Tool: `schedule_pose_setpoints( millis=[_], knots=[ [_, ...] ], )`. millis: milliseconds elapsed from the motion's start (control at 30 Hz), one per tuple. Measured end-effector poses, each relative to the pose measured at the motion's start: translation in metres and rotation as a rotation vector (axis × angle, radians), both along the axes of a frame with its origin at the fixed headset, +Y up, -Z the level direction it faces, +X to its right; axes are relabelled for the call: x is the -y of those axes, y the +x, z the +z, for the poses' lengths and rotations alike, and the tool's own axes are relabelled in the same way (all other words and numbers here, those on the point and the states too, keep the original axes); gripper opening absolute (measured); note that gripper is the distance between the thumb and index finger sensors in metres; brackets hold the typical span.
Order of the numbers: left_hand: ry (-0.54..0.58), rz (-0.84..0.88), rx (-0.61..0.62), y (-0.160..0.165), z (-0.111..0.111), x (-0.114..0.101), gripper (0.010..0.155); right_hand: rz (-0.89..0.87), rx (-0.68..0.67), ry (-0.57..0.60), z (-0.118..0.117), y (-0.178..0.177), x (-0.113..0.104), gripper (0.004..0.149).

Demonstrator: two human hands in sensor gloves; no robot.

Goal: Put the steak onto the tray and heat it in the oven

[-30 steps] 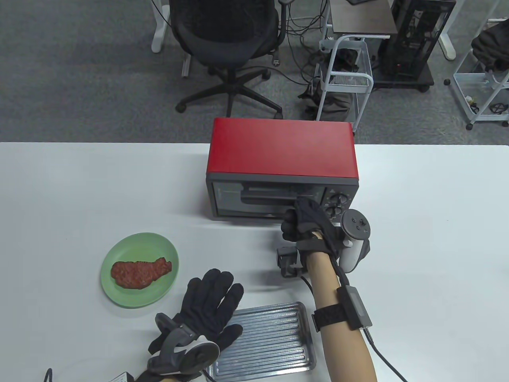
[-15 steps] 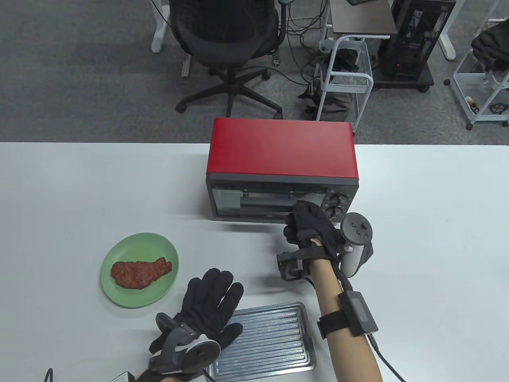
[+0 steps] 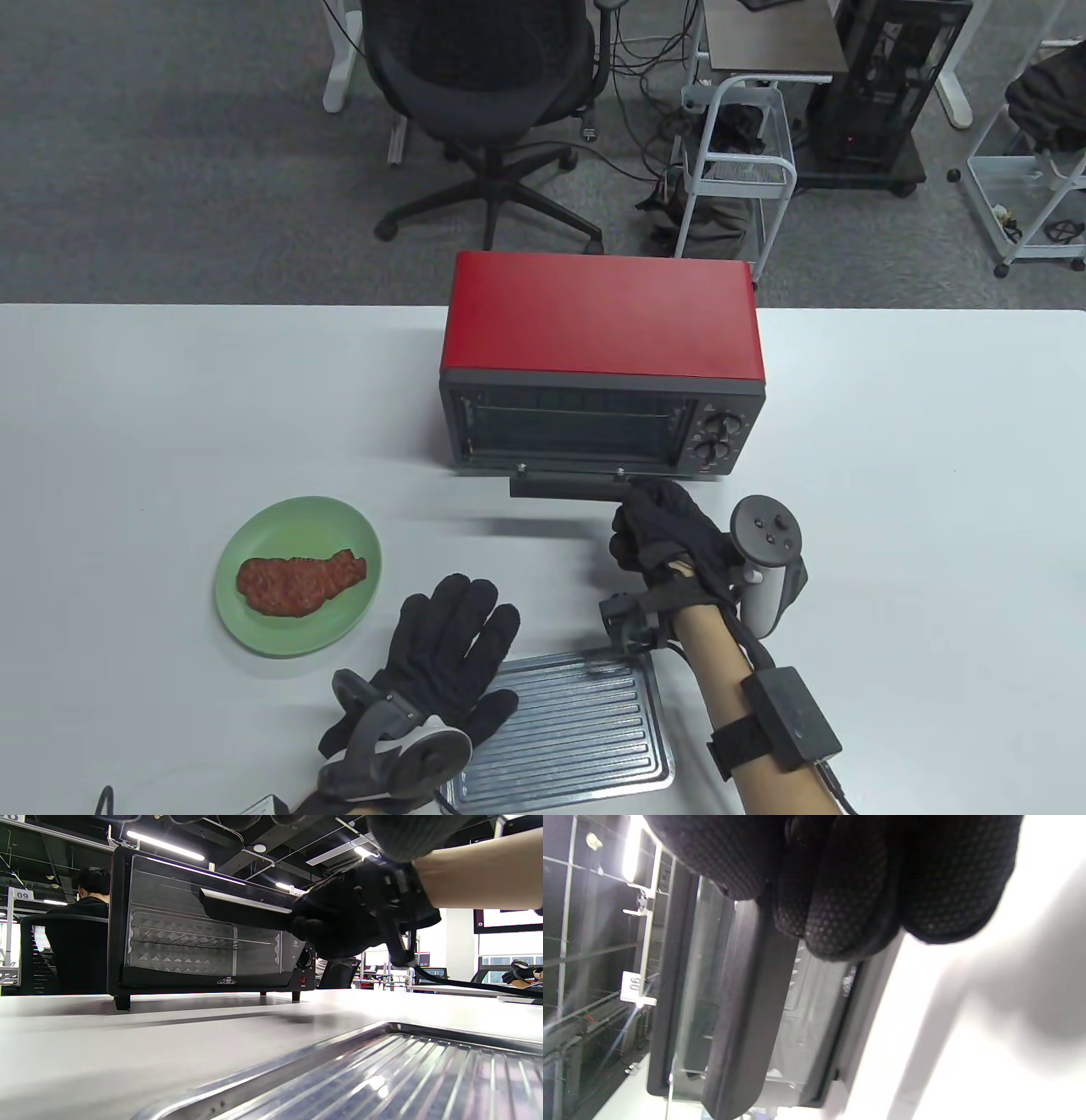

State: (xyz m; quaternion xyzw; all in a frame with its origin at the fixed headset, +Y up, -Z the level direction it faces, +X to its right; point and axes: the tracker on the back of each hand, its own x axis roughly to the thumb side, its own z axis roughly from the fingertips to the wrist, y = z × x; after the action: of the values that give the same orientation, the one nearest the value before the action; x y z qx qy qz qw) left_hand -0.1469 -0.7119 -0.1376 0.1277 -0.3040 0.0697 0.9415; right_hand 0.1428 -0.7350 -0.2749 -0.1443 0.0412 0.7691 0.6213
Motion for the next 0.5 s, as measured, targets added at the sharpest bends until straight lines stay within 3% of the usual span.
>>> schedule_pose_setpoints(
  millis=[167,500],
  knots=[
    [-0.004,-0.004,-0.004,0.000,0.000,0.000,0.086,-0.024,-0.052,-0.064,0.014,0.000,0.013,0.049],
    [-0.019,-0.012,-0.011,0.000,0.000,0.001,0.086,-0.175,-0.254,-0.195,0.035,-0.003,0.024,0.072]
  ],
)
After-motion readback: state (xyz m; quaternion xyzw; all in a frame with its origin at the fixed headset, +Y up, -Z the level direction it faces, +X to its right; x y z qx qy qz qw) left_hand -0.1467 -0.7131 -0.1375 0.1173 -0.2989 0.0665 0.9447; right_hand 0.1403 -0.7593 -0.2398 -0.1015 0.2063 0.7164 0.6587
